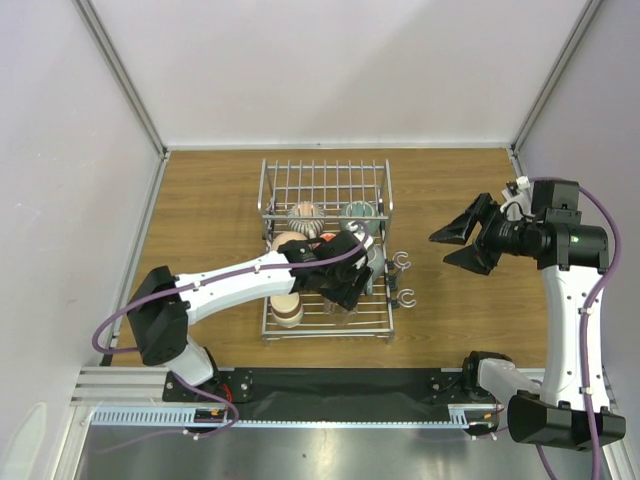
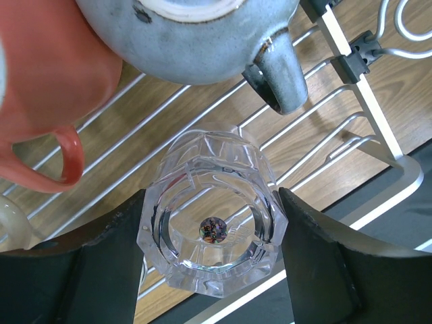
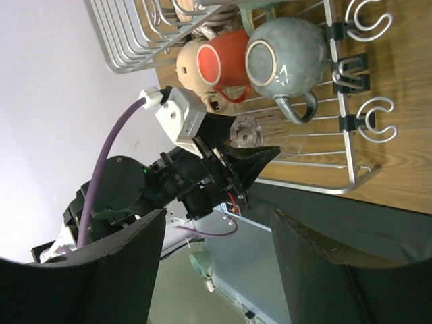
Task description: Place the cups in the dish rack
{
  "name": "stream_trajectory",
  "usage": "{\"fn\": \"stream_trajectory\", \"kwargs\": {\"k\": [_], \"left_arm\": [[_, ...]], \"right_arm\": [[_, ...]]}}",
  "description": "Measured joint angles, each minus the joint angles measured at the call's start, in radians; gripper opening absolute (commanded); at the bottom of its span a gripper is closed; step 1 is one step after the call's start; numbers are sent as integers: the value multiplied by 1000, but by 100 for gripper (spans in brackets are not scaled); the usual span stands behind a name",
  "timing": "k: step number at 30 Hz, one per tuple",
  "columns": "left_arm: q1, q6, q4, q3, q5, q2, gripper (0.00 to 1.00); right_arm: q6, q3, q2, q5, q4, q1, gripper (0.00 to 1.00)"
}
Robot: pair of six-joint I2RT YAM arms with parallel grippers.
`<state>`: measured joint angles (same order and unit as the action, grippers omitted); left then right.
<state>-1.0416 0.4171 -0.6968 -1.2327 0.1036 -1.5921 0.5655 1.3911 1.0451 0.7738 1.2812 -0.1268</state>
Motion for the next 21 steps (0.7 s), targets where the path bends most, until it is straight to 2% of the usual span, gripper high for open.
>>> {"fn": "stream_trajectory", "kwargs": {"k": [1,4,11,16,17,21], "left_arm": [[4,-1,-1,-3,-5,-2,39],[10,-3,-5,-6,-14,-3,66],[17,-12,-5,-6,-25,-3,84],[23,-27,-3,-3,-29,-3,87],[23,-29,-3,-3,-28,-3,100],[26,-36,-3,10,-19,6,100]], "right_arm": [[0,-5,0,2,0,0,70],[0,-13,1,2,-1,0,70],[6,-42,-2,6,-19,-1,70],[26,-43,-2,6,-45,-1,70],[29,-43,-2,6,-50,-1,70],[45,-43,-2,5,-61,-1,70]]}}
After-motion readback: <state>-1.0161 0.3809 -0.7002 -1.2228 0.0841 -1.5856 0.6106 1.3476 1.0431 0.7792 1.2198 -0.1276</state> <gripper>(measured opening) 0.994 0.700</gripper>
